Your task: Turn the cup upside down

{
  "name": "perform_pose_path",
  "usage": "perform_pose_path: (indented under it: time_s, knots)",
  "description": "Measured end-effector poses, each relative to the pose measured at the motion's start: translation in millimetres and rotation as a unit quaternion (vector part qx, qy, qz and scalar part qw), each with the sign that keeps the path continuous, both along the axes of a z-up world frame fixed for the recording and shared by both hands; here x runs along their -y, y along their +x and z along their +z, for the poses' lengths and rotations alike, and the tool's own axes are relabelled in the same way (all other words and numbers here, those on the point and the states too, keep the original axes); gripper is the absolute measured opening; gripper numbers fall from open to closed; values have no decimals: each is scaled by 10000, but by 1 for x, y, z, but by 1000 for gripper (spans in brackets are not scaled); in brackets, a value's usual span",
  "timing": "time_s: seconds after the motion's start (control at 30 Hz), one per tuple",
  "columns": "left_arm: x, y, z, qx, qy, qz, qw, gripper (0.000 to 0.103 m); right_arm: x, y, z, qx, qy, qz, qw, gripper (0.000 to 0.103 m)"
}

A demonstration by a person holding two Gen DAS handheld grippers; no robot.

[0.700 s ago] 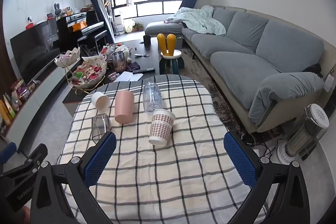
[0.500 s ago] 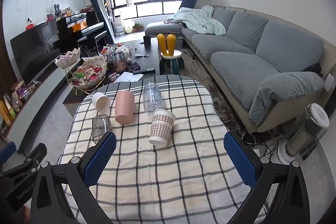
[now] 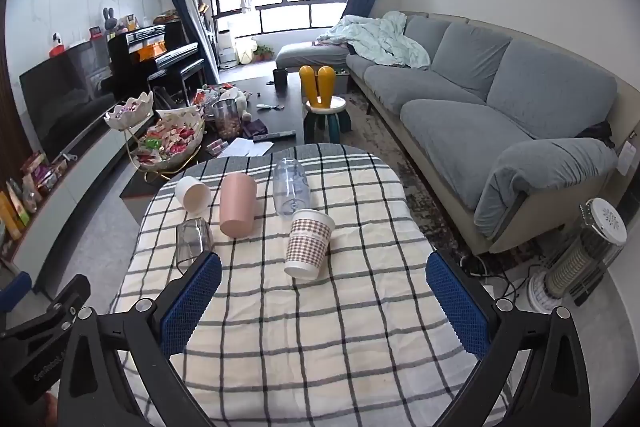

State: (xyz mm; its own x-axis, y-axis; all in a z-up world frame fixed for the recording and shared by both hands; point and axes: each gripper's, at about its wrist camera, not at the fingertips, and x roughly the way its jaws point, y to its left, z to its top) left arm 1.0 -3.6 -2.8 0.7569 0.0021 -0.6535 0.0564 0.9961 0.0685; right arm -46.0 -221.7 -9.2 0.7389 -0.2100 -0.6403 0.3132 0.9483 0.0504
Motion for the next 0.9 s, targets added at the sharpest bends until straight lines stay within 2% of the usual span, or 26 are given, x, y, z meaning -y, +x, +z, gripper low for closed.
perform_pose_path:
  time_s: [0.9]
  knots:
    - [-3, -1, -4, -48, -27, -22, 10000, 103, -2, 1, -2, -25, -7, -1, 10000, 103]
